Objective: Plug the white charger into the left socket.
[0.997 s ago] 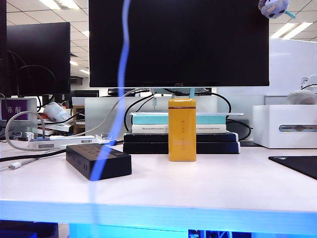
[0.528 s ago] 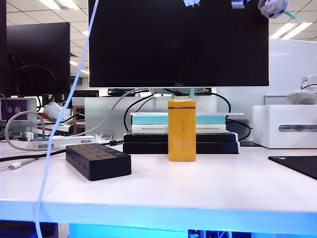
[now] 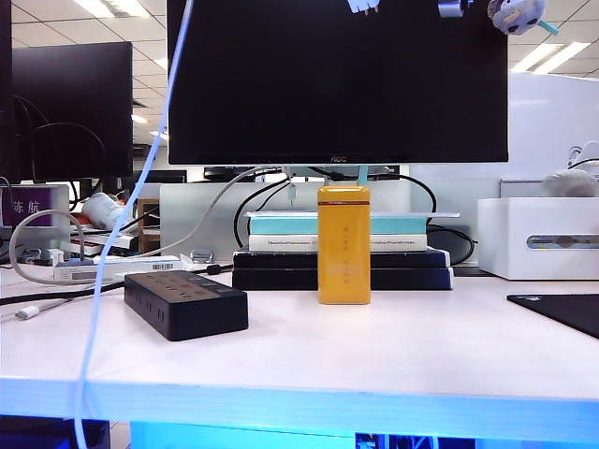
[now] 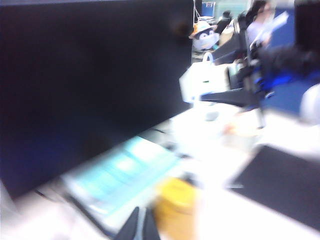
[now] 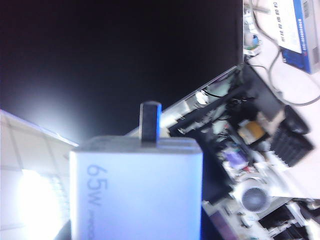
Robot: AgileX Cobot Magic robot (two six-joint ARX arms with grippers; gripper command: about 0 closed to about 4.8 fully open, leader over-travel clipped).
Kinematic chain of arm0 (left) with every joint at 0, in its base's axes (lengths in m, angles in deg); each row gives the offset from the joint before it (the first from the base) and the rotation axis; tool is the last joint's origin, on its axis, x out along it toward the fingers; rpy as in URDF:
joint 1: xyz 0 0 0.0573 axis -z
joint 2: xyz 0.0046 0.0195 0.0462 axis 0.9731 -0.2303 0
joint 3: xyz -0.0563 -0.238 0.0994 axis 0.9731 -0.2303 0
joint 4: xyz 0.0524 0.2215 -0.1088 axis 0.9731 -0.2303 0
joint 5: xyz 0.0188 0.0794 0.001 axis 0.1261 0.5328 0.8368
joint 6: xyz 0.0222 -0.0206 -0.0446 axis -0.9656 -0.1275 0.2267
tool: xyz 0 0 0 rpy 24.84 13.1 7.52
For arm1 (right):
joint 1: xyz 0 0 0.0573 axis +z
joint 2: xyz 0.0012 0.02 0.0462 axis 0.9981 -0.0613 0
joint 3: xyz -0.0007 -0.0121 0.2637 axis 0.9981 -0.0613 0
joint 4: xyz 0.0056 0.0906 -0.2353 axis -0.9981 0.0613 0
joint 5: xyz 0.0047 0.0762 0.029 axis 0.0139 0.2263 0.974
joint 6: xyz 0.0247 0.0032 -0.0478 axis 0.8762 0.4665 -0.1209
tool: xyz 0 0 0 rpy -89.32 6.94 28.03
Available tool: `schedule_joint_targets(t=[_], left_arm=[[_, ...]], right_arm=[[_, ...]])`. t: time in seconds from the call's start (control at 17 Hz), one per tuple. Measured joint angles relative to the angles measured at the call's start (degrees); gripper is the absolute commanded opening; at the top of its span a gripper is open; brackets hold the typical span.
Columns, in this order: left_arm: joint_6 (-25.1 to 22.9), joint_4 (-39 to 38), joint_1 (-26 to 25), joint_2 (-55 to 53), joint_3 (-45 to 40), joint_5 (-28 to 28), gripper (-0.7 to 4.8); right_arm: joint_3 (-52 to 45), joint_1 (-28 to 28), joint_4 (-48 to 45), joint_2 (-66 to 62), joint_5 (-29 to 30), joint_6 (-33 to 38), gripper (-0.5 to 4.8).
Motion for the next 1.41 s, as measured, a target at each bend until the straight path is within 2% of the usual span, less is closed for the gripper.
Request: schedule_joint_targets(t=[0.18,0.29,0.41,0.47,0.53,0.59,0.65,0.76,0.82,1.0,1.17,1.41], left_arm=[[-1.14,8.15,-0.02,-7.08,0.02,0.79,-0.05],[-0.46,14.45,0.2,-11.82,0.0,-1.2,-0.05],[0.35,25.44,3.61,-18.21,0.0,-1.29,-0.03],[-0.96,30.47,5.33,-20.76,0.0,-1.03,0.24],[-2.97,33.09,7.58,-21.64,0.0,0.09,1.55],[-6.45,35.26,10.47,-22.27,0.0,2.93,3.88],[-14.01,37.4,13.11,-23.32,0.0,5.84,4.37],[-23.76,37.86,15.82,-24.65,0.17,8.55,4.37],[-27.56,37.88,16.72,-24.72,0.17,8.22,4.37],[-34.75,38.12,15.89,-24.7,0.26,8.87,4.37],[-36.57,40.09,16.2,-24.7,0.26,5.73,4.37],[-36.7,41.05,21.0,-24.7,0.26,2.19,4.36]], right_arm=[[0.0,0.0,-0.28,0.0,1.79,0.04,1.78],[-0.04,0.0,-3.32,-0.02,6.67,0.04,1.78],[0.0,0.31,-10.08,0.0,12.39,0.04,1.78],[0.02,0.35,-13.07,0.0,16.31,0.04,1.78],[0.04,0.33,-14.01,0.04,18.67,0.04,1.78],[0.04,0.24,-14.16,0.04,21.51,0.04,1.78],[0.02,0.81,-13.62,0.0,24.81,0.04,1.78],[0.02,2.23,-12.46,0.0,28.85,0.04,1.78],[0.02,3.32,-11.82,0.0,30.08,0.04,1.78],[0.02,4.63,-9.01,0.0,32.2,0.04,1.78],[0.02,5.29,-4.52,0.0,32.2,0.04,1.78],[0.02,5.27,-2.84,-0.02,32.11,0.04,1.78]])
